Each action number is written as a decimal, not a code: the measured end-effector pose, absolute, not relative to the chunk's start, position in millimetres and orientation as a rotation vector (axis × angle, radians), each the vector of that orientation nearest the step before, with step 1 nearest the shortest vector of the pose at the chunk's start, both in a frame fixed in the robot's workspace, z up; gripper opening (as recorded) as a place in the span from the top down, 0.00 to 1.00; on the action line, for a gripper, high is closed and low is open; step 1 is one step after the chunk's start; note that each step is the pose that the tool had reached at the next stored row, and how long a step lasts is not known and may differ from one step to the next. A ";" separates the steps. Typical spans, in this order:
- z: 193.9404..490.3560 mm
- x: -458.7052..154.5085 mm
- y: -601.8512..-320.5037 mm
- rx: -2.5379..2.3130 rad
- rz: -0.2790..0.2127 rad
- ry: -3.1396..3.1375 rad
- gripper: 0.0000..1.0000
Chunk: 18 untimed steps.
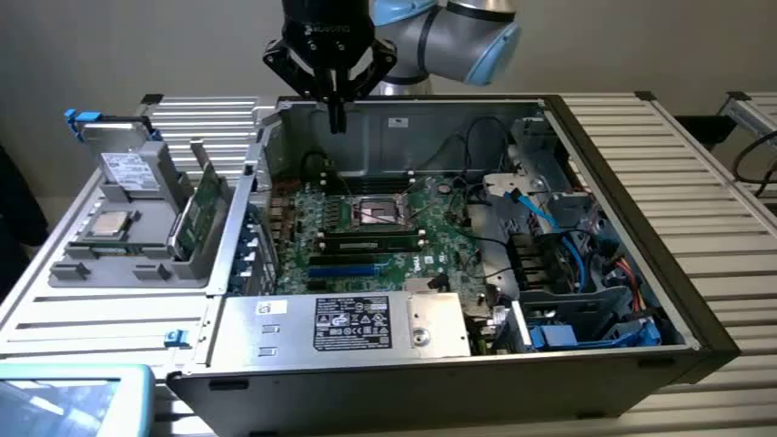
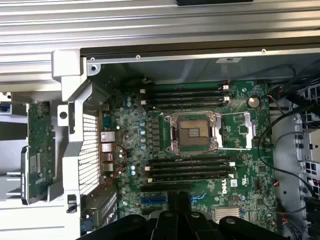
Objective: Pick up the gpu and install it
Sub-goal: 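Reach for the gpu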
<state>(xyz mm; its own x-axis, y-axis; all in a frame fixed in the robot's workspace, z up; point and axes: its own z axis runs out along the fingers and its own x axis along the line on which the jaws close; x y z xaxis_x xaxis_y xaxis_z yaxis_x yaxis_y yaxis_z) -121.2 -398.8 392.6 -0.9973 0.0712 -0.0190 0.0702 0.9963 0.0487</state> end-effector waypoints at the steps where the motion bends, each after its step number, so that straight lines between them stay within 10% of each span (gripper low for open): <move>1: 392.6 -121.2 -398.8 0.110 0.075 3.118 0.88; 18: 392.6 -150.8 -398.8 0.110 0.078 3.118 0.88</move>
